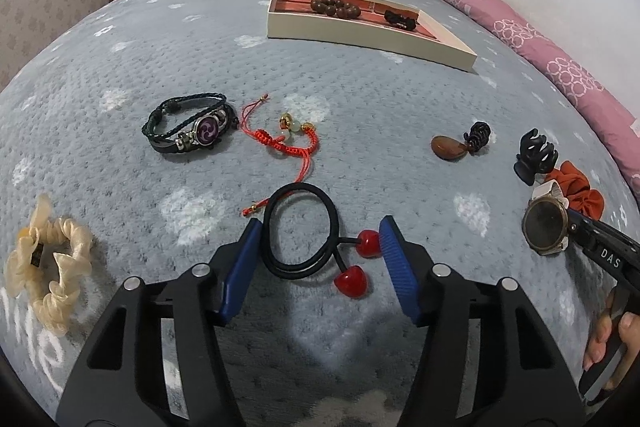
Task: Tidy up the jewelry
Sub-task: 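Grasp the black hair tie with red beads with the left tool while the right tool grasps the white-strap watch, then carry the hair tie and watch into the tray and lower them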
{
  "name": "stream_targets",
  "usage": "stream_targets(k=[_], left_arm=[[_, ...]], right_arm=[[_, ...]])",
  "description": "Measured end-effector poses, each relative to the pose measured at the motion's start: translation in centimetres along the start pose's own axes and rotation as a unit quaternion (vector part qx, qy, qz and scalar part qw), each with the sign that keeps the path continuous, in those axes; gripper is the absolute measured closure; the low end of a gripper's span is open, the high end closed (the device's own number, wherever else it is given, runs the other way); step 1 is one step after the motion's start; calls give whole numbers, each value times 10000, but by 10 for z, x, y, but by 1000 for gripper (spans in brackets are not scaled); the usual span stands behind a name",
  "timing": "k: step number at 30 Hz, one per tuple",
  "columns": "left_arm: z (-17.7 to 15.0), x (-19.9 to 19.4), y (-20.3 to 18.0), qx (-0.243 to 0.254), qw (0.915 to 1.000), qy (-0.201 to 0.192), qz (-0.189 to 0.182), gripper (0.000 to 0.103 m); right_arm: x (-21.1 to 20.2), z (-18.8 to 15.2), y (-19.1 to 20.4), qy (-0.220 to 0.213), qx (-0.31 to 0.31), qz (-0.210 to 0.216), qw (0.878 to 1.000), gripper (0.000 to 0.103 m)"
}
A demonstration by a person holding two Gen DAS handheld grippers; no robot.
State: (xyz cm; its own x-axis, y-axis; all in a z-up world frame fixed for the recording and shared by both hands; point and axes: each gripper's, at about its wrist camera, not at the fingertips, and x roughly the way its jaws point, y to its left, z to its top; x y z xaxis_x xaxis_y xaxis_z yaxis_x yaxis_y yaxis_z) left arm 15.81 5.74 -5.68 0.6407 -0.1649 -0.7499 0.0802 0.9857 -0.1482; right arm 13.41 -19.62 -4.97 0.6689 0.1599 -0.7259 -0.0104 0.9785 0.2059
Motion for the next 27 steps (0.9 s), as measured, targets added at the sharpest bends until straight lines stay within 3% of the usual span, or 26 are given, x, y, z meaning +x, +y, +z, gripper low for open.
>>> stream_targets(k=[11,13,20,22,27], left_arm=[[-1,1,-1,13,10000,10,-8,47],[-1,0,-2,46,9999,8,-109,58],[-2,-3,-6,160,9997,-60,-155,82],[-2,0,-5,113,9999,13,-56,95],[-1,2,-2,50,10000,50,-55,96]], right_arm=[[-5,-4,2,35,25,-47,10000,85],[-5,-4,1,15,24,-31,10000,86],[-6,-4,4,-95,-29,-46,9999,89],[-6,-3,4,-111,-23,-30,9999,91],[-8,-2,6,-182,-64,3,9998,94]])
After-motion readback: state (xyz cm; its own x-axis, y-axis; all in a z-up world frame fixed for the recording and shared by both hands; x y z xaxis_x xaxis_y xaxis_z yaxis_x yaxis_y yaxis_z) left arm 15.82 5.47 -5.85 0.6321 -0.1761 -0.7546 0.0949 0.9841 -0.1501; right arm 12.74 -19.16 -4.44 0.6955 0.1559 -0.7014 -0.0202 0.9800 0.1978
